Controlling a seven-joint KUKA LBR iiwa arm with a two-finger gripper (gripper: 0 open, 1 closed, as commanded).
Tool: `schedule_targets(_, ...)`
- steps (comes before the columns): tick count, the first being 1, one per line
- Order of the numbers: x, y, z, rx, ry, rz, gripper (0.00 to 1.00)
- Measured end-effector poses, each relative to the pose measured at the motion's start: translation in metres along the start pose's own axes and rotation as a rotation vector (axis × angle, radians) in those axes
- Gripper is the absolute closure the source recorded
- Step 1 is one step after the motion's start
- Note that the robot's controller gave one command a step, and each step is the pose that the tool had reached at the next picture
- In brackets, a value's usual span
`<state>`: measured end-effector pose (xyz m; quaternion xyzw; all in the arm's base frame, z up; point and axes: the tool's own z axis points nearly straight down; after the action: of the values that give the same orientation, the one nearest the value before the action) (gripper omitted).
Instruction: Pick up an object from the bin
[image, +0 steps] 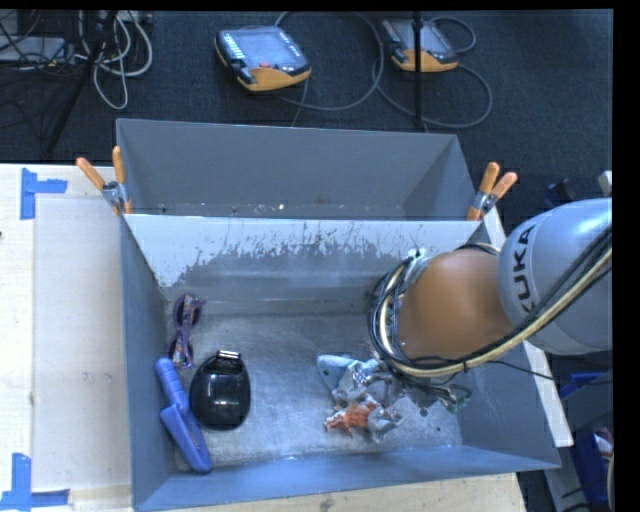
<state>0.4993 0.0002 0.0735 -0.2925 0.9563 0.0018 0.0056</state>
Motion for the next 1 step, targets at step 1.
schedule_targets(1,0.0000,0.0000,0.0000,0.000,0.000,0.000,1.00)
